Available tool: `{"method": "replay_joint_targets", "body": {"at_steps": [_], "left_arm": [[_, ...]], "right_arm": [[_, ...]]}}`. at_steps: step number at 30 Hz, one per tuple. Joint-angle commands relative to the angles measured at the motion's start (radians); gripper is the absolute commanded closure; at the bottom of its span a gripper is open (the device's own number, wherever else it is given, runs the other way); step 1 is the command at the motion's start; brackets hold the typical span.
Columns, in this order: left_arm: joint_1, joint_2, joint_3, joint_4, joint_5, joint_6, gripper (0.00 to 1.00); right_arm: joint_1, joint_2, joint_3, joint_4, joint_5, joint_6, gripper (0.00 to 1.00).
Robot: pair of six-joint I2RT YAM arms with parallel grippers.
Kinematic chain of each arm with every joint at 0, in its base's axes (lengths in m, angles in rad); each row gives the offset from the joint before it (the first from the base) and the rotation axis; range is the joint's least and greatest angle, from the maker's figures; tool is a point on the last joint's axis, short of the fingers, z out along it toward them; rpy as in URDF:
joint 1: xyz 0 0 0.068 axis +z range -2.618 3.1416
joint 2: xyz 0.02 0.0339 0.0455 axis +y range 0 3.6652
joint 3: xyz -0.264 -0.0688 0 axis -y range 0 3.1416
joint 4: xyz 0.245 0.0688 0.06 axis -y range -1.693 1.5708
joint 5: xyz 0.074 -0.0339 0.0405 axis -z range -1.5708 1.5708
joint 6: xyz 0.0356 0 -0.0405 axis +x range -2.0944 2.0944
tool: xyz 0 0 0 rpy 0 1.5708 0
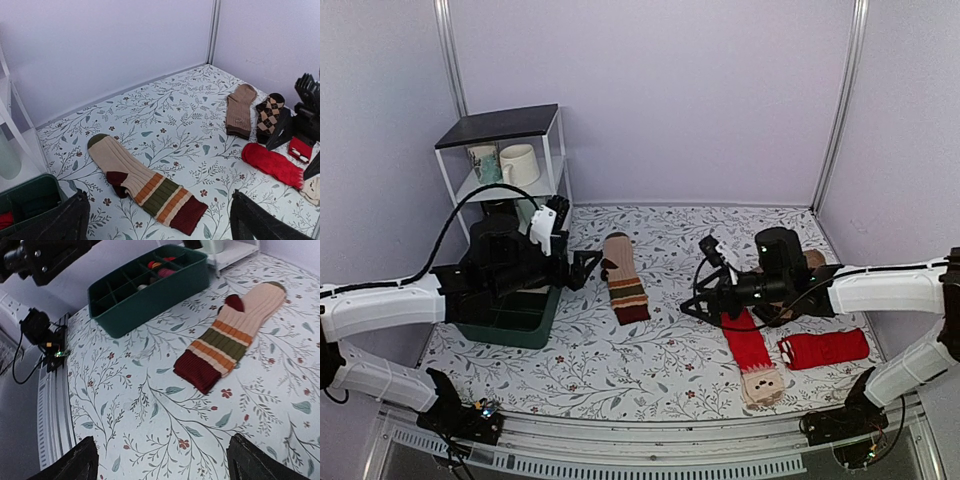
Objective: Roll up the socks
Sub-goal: Move the right arm with a pair of socks to the center of the board.
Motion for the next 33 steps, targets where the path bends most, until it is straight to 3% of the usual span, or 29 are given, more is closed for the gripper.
{"method": "replay_joint_targets", "body": {"at_steps": [1,11,18,24,33], "left_arm": [[-0.005,-0.043,-0.032,0.031,0.025,0.014,0.02],[-0.005,-0.098,-0.082,-0.036,0.0,-0.003,0.01],[-0.004,-0.127,-0.112,-0.051,-0.009,-0.007,0.01],[-0.004,-0.129,-0.136,-0.05,-0.03,-0.012,0.01],[-0.003,-0.133,-0.157,-0.038,-0.032,-0.016,0.01]], "right_arm": [[0.019,0.143,0.047,0.154,-0.215,-0.167,0.11],[0.054,0.508,0.37,-0.009,-0.204,-0.368,0.17],[0.056,0.66,0.511,-0.118,-0.229,-0.452,0.26],[0.074,0.74,0.629,-0.277,-0.21,-0.516,0.39],[0.085,0.765,0.644,-0.311,-0.113,-0.51,0.45]]}}
